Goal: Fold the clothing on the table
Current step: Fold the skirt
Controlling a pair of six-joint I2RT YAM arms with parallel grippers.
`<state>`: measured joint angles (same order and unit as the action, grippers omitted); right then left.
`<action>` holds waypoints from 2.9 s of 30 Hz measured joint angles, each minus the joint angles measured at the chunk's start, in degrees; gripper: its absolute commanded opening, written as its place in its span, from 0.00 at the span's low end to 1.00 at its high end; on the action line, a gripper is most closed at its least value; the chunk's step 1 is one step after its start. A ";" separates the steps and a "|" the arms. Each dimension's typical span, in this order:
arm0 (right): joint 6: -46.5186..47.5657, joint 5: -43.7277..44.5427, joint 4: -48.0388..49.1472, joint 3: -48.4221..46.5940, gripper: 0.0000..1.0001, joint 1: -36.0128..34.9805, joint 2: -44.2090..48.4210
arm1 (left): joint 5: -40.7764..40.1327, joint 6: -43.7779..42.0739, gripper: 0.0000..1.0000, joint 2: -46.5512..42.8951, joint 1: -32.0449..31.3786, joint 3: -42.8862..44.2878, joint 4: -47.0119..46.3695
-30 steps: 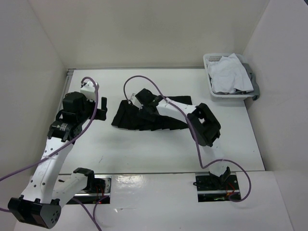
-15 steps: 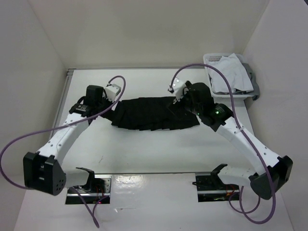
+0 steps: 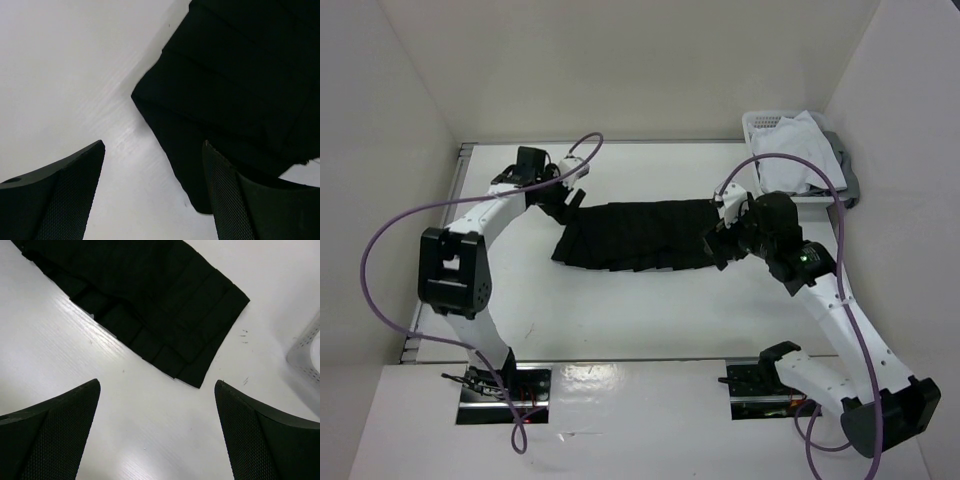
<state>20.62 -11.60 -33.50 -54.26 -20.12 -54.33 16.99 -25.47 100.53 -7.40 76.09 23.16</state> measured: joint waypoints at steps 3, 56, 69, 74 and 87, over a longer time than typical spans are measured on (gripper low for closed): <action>-0.02 -1.46 0.00 0.17 0.99 0.83 -0.24 | 3.17 -1.84 0.85 6.38 0.50 5.73 1.33; 0.52 -6.32 -0.24 0.74 0.99 2.05 -0.52 | 11.65 -8.87 0.26 24.00 -1.05 19.17 12.09; -0.72 -2.73 0.28 0.74 0.99 2.05 -2.38 | 11.43 -3.13 0.00 17.25 -0.13 7.34 9.97; -2.38 1.36 1.01 -0.11 0.99 2.14 -10.62 | 11.08 -0.44 0.00 11.15 2.36 -1.18 10.51; -3.91 -3.87 5.49 -15.04 0.96 6.49 -41.59 | 10.21 1.88 0.00 4.33 4.76 -9.60 11.37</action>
<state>16.71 -15.46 -28.01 -69.30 -13.63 -95.92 27.20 -23.59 104.86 -2.63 66.50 34.52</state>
